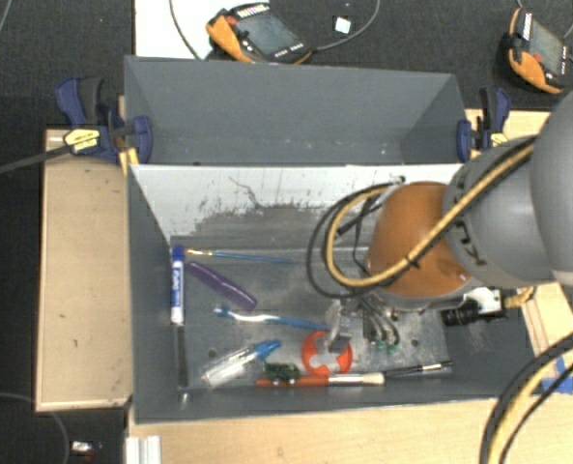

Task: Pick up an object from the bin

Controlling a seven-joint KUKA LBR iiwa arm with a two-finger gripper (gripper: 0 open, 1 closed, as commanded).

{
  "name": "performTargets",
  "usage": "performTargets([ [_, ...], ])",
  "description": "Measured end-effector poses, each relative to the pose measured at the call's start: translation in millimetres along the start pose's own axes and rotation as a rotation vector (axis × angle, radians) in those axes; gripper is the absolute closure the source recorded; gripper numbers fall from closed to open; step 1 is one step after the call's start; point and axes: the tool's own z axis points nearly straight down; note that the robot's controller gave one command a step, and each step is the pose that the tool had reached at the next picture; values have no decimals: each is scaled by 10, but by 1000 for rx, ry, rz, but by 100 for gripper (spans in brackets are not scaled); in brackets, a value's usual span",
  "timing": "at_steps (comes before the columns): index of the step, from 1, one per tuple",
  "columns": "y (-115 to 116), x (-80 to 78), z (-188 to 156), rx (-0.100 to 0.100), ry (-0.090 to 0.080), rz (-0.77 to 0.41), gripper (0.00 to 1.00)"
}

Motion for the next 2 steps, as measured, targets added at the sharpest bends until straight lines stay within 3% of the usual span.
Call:
performTargets([
  [1,10,30,-8,-1,-8,-6,100],
  [2,123,114,-4,-3,-15,-134,100],
])
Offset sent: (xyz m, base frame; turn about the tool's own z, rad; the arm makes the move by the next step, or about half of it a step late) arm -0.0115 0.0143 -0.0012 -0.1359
